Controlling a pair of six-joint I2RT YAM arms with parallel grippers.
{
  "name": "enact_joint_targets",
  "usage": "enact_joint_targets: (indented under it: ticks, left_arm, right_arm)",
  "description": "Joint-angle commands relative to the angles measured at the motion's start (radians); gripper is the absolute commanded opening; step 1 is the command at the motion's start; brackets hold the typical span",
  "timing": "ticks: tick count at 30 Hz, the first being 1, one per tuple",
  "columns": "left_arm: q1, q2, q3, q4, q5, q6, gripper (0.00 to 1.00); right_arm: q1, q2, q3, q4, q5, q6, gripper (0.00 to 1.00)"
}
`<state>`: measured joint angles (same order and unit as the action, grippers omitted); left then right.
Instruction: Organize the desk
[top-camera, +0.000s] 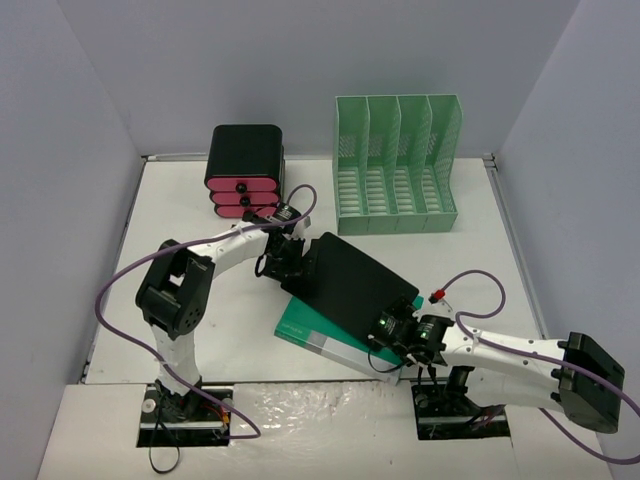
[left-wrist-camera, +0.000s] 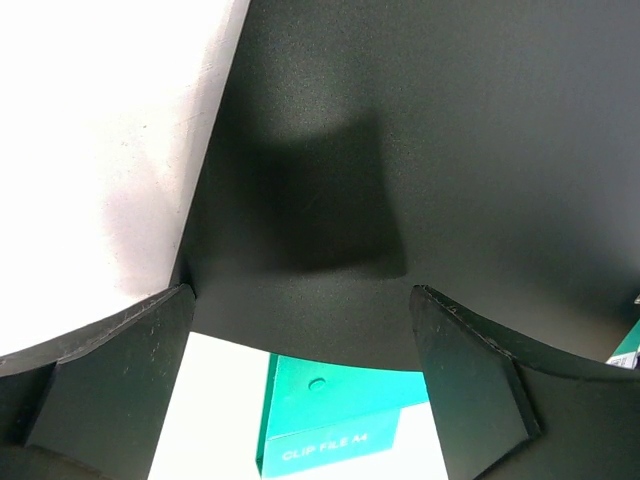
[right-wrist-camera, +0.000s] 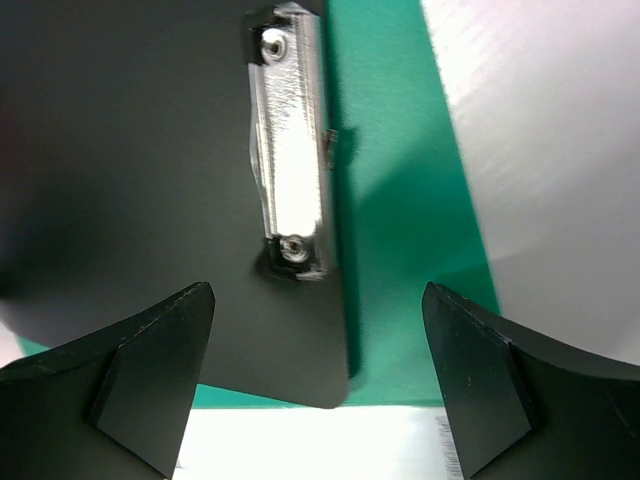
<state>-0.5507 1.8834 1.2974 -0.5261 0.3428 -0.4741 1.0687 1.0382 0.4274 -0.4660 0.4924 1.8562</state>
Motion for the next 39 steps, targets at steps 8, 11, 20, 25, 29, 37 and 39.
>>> enact_joint_targets:
  ticks: [8,11,20,25,29,37,39]
  left_arm:
    - [-0.015,0.03,0.002,-0.051,0.025,0.013,0.86]
    - [-0.015,0.034,0.008,-0.062,0.026,0.014,0.86]
    - [-0.015,0.052,0.059,-0.123,0.017,0.036,0.82]
    - [-0.015,0.064,0.078,-0.163,0.005,0.053,0.82]
    - [-0.014,0.069,0.094,-0.182,-0.001,0.055,0.82]
    - [-0.015,0.083,0.11,-0.183,0.007,0.048,0.81]
    - [-0.014,0.083,0.108,-0.185,0.008,0.049,0.81]
  right_arm:
    - [0.015,-0.001,-0.122,0.198,0.118,0.011,0.81]
    - [0.018,-0.001,-0.141,0.199,0.118,0.039,0.8]
    - [0.052,0.022,-0.188,0.221,0.147,0.151,0.75]
    - [0.077,0.015,-0.201,0.237,0.165,0.186,0.73]
    - [0.077,0.039,-0.204,0.225,0.088,0.223,0.72]
    - [0.102,0.12,-0.182,0.257,0.098,0.228,0.69]
    - [0.11,0.11,-0.184,0.279,0.119,0.217,0.68]
